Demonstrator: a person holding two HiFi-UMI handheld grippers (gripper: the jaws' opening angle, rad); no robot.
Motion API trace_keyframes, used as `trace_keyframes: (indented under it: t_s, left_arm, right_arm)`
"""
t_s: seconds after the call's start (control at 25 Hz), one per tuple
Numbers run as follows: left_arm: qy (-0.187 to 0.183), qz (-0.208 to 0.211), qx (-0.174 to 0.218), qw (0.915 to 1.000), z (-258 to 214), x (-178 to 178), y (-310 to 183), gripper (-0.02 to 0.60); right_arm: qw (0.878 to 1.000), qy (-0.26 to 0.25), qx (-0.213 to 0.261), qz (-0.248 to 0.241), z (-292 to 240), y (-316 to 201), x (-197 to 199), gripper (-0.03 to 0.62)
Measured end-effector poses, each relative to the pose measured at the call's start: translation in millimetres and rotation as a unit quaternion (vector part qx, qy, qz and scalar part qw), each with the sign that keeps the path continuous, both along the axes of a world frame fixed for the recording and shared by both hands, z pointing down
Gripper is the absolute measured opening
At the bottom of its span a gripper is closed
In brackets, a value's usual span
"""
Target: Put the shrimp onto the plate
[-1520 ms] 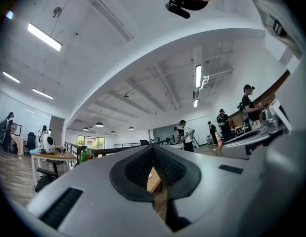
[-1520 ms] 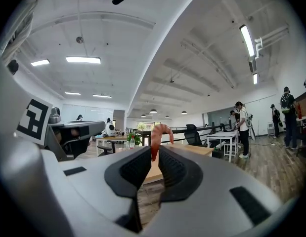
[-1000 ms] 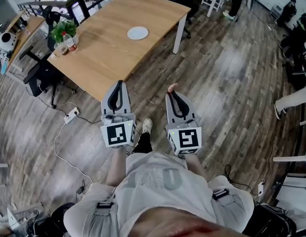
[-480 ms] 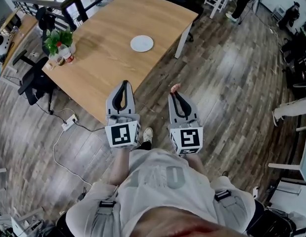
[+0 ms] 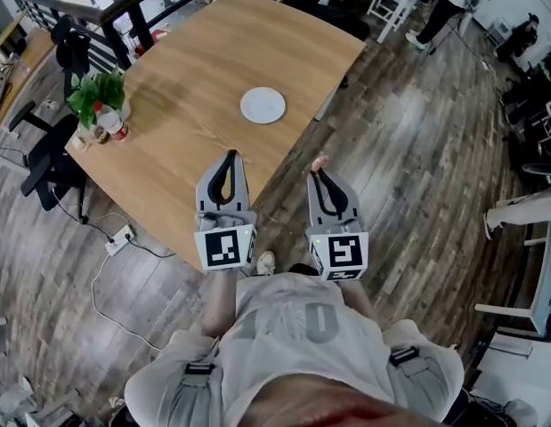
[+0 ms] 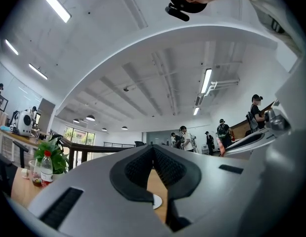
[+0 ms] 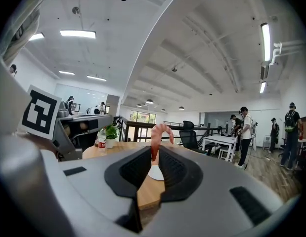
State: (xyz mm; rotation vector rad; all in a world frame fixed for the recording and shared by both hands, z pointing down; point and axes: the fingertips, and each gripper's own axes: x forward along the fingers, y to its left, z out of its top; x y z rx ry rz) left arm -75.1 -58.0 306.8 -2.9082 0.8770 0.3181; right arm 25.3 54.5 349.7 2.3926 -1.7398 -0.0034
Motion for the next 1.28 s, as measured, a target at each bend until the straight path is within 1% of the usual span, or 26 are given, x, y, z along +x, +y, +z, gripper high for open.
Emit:
trace_keyframes:
  t_s: [0.12, 0.2, 0.24, 0.28, 0.36, 0.4, 0.44, 0.52, 0.6, 0.72, 0.8, 0.88, 0.96, 1.08, 1.12, 1.2, 1.28]
  left_arm:
    - [0.005, 0.006, -0.015, 0.9999, 5.6, 10.1, -15.5, 0.009]
    - [-0.002, 0.006, -0.016, 0.9999, 9.3, 16.7, -25.1, 0.009]
    - [-0.013, 0.007, -0.009, 0.9999, 11.3, 21.0, -28.3, 0.009]
    - [-0.031, 0.009, 0.007, 0.9995, 13.2, 26.2, -29.5, 0.009]
    - [-0.075, 0.011, 0.050, 0.9959, 17.4, 37.5, -29.5, 0.009]
    - [-0.088, 0.008, 0.062, 0.9942, 18.9, 41.9, -31.2, 0.009]
    - [-0.092, 0.004, 0.064, 0.9937, 19.2, 44.9, -34.6, 0.009]
    - [-0.084, -0.003, 0.057, 0.9949, 15.8, 48.7, -43.5, 0.009]
    - [-0.081, -0.006, 0.058, 0.9950, 11.3, 53.2, -51.9, 0.009]
    - [-0.102, -0.015, 0.075, 0.9918, 11.7, 62.1, -65.3, 0.009]
    - [-0.114, -0.028, 0.071, 0.9905, 14.4, 68.6, -76.4, 0.009]
    - [-0.116, -0.042, 0.060, 0.9905, 13.7, 76.5, -88.2, 0.009]
    - [-0.115, -0.053, 0.054, 0.9905, 11.9, 84.9, -100.6, 0.009]
    - [-0.110, -0.068, 0.064, 0.9895, 8.7, 101.1, -118.5, 0.009]
    - [-0.107, -0.070, 0.061, 0.9899, 7.9, 106.7, -122.2, 0.009]
    - [-0.095, -0.072, 0.044, 0.9919, 6.4, 118.0, -128.4, 0.009]
    - [-0.089, -0.083, 0.032, 0.9920, 4.7, 129.4, -137.0, 0.009]
  right_arm:
    - [1.000, 0.004, -0.006, 0.006, -2.3, -16.5, 11.3, 0.052]
    - [1.000, 0.011, -0.013, 0.008, -3.4, -27.4, 19.0, 0.052]
    - [1.000, 0.014, -0.017, 0.008, -4.1, -32.7, 22.7, 0.052]
    - [1.000, 0.018, -0.019, 0.008, -5.0, -37.4, 26.4, 0.052]
    - [0.999, 0.025, -0.021, 0.004, -7.1, -46.7, 33.5, 0.052]
    - [0.999, 0.029, -0.022, 0.001, -8.1, -52.1, 36.6, 0.052]
    - [0.999, 0.032, -0.022, -0.003, -9.3, -57.8, 38.9, 0.052]
    - [0.999, 0.037, -0.019, -0.012, -14.5, -68.8, 41.9, 0.052]
    - [0.999, 0.043, -0.012, -0.021, -20.6, -80.5, 45.5, 0.052]
    - [0.998, 0.038, -0.007, -0.041, -17.5, -102.8, 54.0, 0.052]
    - [0.998, 0.027, -0.007, -0.057, -13.3, -120.3, 63.1, 0.052]
    - [0.997, 0.020, -0.007, -0.073, -13.5, -137.9, 73.1, 0.052]
    - [0.996, 0.019, 0.003, -0.087, -17.6, -155.6, 81.5, 0.052]
    - [0.995, 0.014, 0.013, -0.102, -18.8, -178.0, 93.8, 0.052]
    - [0.994, 0.012, 0.013, -0.107, -17.6, -182.2, 98.2, 0.052]
    - [0.993, 0.008, 0.011, -0.115, -16.1, -189.0, 109.7, 0.052]
    - [0.992, 0.002, 0.011, -0.123, -15.6, -197.7, 124.3, 0.052]
